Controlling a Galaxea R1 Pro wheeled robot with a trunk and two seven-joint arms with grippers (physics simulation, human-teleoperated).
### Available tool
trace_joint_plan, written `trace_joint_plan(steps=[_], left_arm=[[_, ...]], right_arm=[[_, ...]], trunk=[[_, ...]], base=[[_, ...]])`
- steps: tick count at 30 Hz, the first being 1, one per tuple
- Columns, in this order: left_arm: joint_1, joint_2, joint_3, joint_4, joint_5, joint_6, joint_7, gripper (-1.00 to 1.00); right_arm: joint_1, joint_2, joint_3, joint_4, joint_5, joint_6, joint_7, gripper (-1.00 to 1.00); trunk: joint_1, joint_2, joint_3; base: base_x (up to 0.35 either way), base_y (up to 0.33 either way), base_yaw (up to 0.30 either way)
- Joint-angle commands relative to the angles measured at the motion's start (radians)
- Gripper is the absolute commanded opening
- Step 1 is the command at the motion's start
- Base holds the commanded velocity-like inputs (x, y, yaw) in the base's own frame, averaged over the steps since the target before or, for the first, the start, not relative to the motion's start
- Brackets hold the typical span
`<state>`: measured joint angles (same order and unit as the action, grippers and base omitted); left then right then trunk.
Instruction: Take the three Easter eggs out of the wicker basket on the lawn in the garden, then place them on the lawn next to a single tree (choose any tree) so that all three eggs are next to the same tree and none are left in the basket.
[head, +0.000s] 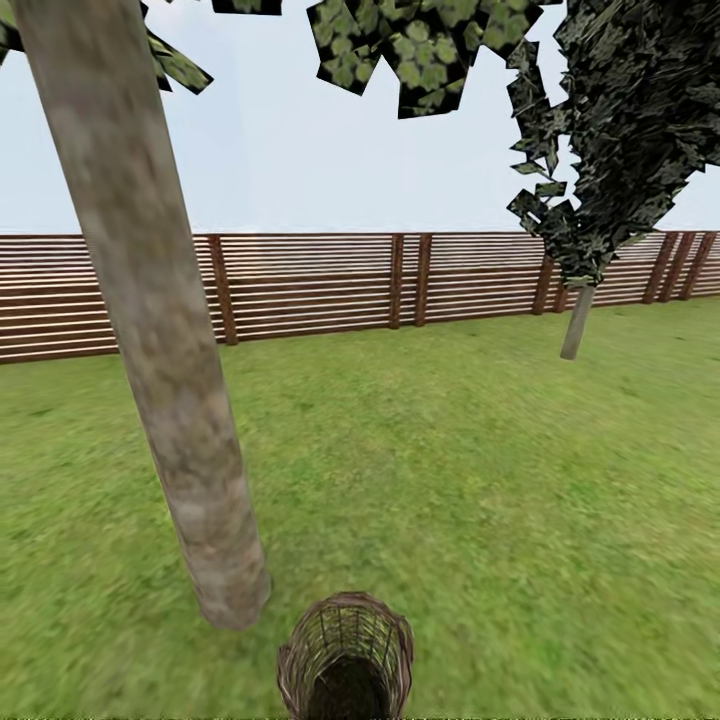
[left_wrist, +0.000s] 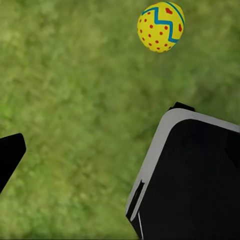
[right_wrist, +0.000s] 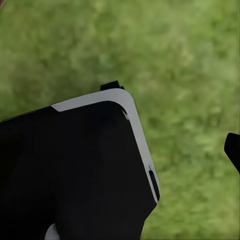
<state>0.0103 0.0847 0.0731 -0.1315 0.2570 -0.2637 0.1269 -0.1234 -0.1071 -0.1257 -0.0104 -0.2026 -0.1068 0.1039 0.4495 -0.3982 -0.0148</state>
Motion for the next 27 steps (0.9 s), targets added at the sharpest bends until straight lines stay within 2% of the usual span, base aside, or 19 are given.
trace_joint_plan(steps=[1,12,27], left_arm=[[0.0,0.0,0.007,-0.002,-0.002,-0.001,0.0,1.0],[-0.001,0.0,0.009,-0.003,-0.001,0.0,0.001,1.0],[-0.002,-0.002,0.008,-0.004,-0.001,-0.002,0.0,1.0]], right_arm=[[-0.001,0.0,-0.008,0.002,-0.005,-0.004,0.007,1.0],[-0.001,-0.001,-0.008,0.01,-0.007,-0.004,0.007,1.0],[-0.001,0.006,-0.008,0.009,-0.008,-0.002,0.007,1.0]], trunk=[[0.001,-0.002,-0.003],[0.001,-0.002,-0.02],[0.001,-0.002,-0.022]], base=[[0.0,0.0,0.0],[0.0,0.0,0.0],[0.0,0.0,0.0]])
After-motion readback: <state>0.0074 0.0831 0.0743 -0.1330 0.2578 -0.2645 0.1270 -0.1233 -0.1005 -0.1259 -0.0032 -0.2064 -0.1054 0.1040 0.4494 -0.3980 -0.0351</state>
